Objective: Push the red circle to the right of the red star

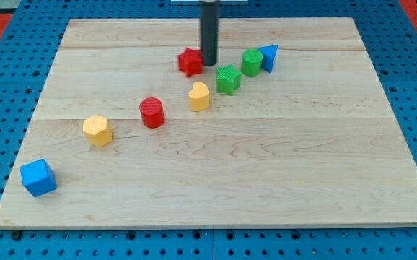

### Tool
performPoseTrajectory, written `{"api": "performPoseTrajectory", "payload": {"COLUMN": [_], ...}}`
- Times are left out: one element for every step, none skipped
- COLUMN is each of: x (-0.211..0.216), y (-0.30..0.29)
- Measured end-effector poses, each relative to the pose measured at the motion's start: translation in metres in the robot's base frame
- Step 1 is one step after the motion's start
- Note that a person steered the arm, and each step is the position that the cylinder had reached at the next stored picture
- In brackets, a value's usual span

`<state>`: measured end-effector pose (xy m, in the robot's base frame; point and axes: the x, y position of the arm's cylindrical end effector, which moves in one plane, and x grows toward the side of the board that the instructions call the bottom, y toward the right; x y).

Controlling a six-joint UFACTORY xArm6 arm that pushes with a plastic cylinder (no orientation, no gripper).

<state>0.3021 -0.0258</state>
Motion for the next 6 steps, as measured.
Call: {"api": "performPoseTrajectory", "payload": {"x": [-0.004, 0.030, 0.051, 0.059, 0.124, 0.092], "y": [-0.056, -0.096, -0.158, -0.144, -0.103, -0.056]}}
